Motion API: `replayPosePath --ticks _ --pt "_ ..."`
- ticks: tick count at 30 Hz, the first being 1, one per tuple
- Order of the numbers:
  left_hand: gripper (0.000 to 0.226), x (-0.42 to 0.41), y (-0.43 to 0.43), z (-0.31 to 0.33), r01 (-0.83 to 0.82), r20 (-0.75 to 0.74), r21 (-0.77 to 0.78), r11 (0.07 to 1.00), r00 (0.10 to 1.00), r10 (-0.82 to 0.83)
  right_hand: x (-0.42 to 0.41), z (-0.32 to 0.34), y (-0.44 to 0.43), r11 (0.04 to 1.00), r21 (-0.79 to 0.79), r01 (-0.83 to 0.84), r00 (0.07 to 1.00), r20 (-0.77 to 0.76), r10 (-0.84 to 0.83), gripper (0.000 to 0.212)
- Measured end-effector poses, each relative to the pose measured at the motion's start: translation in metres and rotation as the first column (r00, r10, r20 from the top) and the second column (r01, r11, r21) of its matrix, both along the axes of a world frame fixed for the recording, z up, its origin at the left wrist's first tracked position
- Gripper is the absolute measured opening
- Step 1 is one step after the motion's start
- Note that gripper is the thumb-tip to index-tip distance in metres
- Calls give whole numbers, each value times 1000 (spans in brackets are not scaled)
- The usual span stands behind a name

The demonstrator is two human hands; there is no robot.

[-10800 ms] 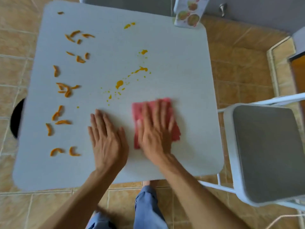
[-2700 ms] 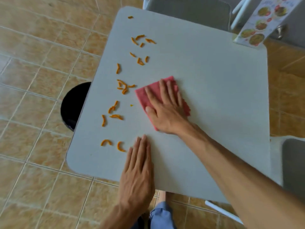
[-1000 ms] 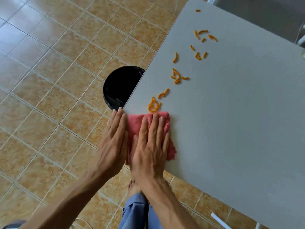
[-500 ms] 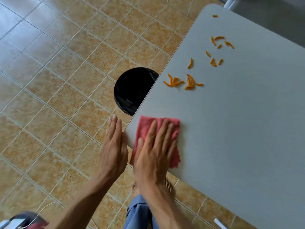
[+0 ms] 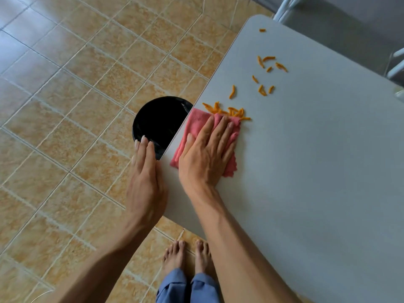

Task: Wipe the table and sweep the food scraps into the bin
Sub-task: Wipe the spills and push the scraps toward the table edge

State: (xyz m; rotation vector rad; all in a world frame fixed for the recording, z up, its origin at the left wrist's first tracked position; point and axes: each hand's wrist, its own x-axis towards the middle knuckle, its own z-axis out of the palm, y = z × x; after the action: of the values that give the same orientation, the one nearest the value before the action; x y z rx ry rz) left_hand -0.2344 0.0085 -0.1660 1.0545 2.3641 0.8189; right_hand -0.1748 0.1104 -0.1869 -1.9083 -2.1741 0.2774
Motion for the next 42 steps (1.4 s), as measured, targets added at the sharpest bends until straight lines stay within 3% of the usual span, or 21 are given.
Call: replayPosePath --ticks 4,6,10,14,18,22,27,32,34,36,39,42 --pt "64 16 38 7 58 -15 38 998 998 -57 58 6 -42 989 24 -149 983 117 145 60" --pt "55 25 53 9 90 -39 17 996 995 -90 99 8 -49 979 1 -204 964 174 200 60" --pt "53 44 86 5 73 -128 -23 997 989 -75 140 5 6 997 41 -72 972 226 61 60" --pt "56 56 133 -4 -51 -148 -101 994 988 35 101 2 74 983 36 179 973 142 -183 59" --pt "59 68 159 -12 -235 -216 -147 961 955 201 95 1 88 994 74 81 989 116 -89 60" --pt "62 71 160 -14 -263 -287 -174 949 936 207 159 1 108 989 66 -132 974 194 117 57" --pt "63 72 162 -16 -279 -318 -204 938 925 207 191 1 205 998 60 -28 979 203 16 59" --pt "63 73 164 -16 -291 -334 -214 933 919 210 161 9 300 997 -76 32 987 158 -20 56" --pt "63 74 165 -16 -299 -337 -225 927 917 214 138 10 314 996 -77 -48 988 143 59 57" --pt "64 70 162 -16 -312 -342 -230 922 913 223 115 10 310 958 -39 -283 950 128 285 65" --pt "64 61 160 -18 -328 -347 -244 913 908 234 99 7 290 789 -4 -614 779 158 607 61" --pt "63 54 161 -21 -324 -351 -247 913 909 227 102 7 276 660 -3 -752 644 212 735 58"
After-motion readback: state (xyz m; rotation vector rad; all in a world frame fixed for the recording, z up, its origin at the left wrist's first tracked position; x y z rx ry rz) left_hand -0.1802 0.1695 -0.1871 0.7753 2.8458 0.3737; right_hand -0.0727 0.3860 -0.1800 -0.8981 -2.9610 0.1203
